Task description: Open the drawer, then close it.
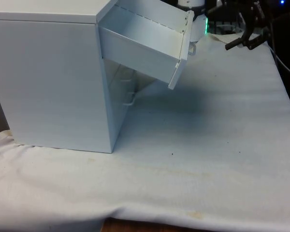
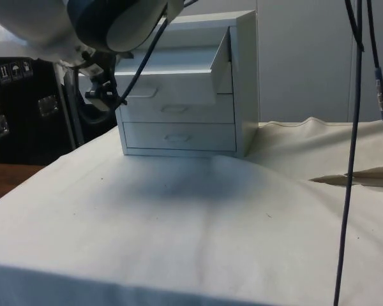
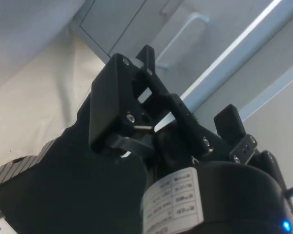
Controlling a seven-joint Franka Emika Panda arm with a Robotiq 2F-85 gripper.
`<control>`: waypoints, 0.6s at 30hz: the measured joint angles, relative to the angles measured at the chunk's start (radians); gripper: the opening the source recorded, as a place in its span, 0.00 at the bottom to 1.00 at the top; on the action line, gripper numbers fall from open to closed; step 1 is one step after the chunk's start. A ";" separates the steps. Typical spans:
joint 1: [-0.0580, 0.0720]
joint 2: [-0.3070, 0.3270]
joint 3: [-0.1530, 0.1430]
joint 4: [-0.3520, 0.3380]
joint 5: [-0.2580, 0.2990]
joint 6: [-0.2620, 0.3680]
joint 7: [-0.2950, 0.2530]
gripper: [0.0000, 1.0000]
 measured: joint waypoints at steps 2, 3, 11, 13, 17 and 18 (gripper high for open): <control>0.000 0.005 0.007 0.005 0.000 -0.004 0.008 1.00; 0.000 0.007 0.009 0.006 0.001 -0.004 0.013 1.00; -0.009 0.015 0.010 0.005 0.040 0.020 0.030 1.00; -0.012 0.014 0.007 0.005 0.047 0.026 0.030 1.00; -0.022 0.008 0.000 -0.004 0.062 0.043 0.030 1.00; -0.024 0.006 0.000 -0.008 0.063 0.046 0.030 1.00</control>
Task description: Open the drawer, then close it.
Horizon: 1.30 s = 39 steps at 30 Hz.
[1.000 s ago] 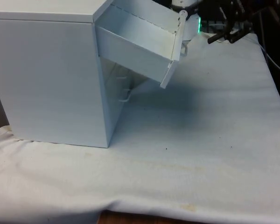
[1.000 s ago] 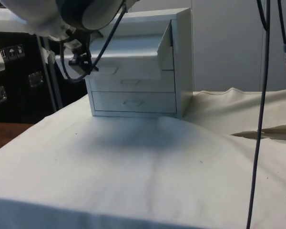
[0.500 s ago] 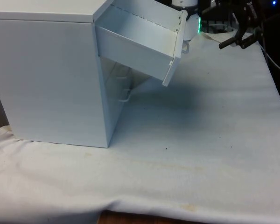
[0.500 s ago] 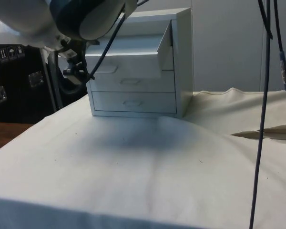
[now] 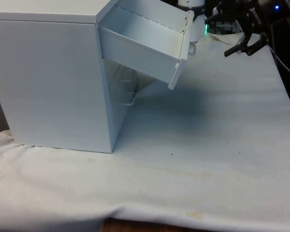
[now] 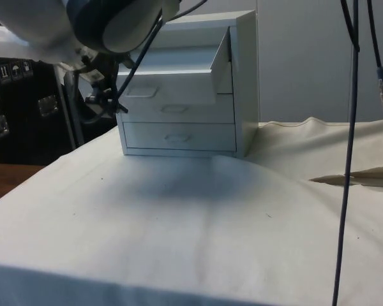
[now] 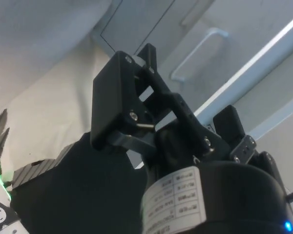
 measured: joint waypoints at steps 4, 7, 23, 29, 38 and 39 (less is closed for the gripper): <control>-0.006 -0.008 -0.004 -0.012 0.001 0.014 0.000 1.00; -0.009 -0.019 -0.010 -0.029 0.005 0.030 0.000 1.00; -0.017 -0.035 -0.013 -0.044 0.038 0.076 0.006 1.00; -0.022 -0.035 -0.013 -0.045 0.057 0.098 0.006 1.00; -0.032 -0.045 -0.024 -0.061 0.080 0.144 -0.005 1.00; -0.032 -0.048 -0.024 -0.063 0.080 0.145 -0.005 1.00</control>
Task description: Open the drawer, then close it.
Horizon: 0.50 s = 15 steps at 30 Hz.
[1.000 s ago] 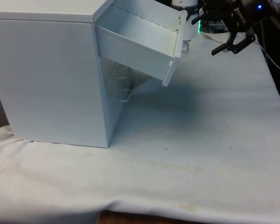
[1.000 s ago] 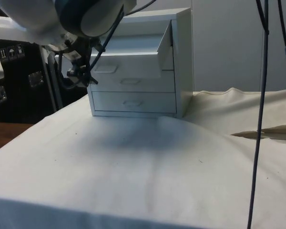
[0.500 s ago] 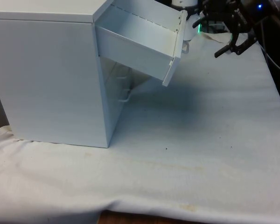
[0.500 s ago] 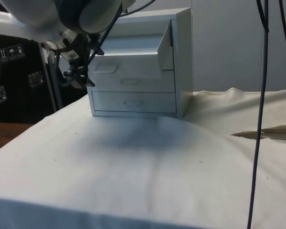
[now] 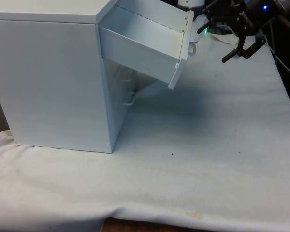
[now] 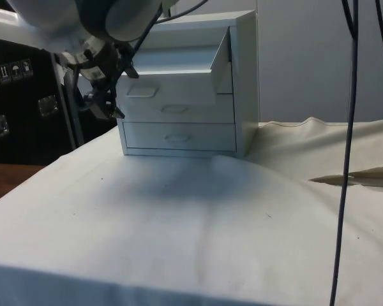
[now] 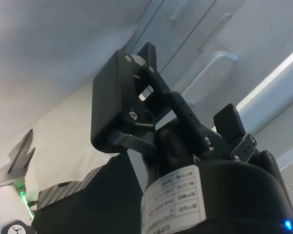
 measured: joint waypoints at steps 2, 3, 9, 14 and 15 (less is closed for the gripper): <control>0.000 -0.004 0.000 -0.004 0.000 0.002 0.000 1.00; -0.001 -0.005 0.000 -0.005 0.000 0.002 0.000 1.00; -0.001 -0.005 0.000 -0.005 0.000 0.002 0.000 1.00; -0.001 -0.005 0.000 -0.005 0.000 0.002 0.001 0.84; -0.001 -0.005 0.000 -0.005 0.000 0.001 0.001 0.78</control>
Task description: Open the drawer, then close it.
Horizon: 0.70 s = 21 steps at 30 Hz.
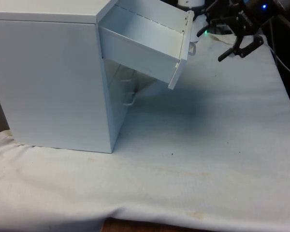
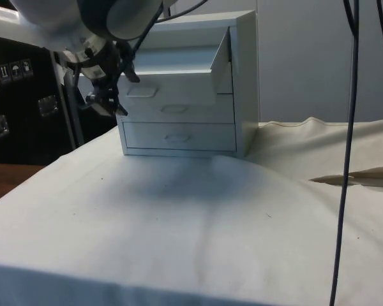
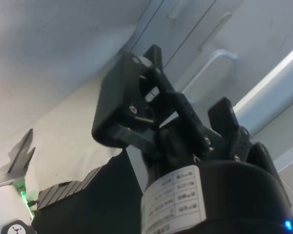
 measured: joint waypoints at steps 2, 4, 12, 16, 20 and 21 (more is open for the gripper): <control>0.000 0.000 0.000 0.000 0.000 0.000 0.001 0.67; 0.000 0.000 0.000 0.000 0.000 0.000 0.001 0.62; 0.000 0.000 0.000 0.000 -0.001 -0.001 0.002 0.18; 0.000 0.000 -0.002 0.000 -0.005 -0.003 0.002 0.00; 0.000 0.000 -0.012 0.000 -0.015 -0.006 -0.005 0.00; 0.000 0.000 -0.019 0.000 -0.022 -0.007 -0.011 0.00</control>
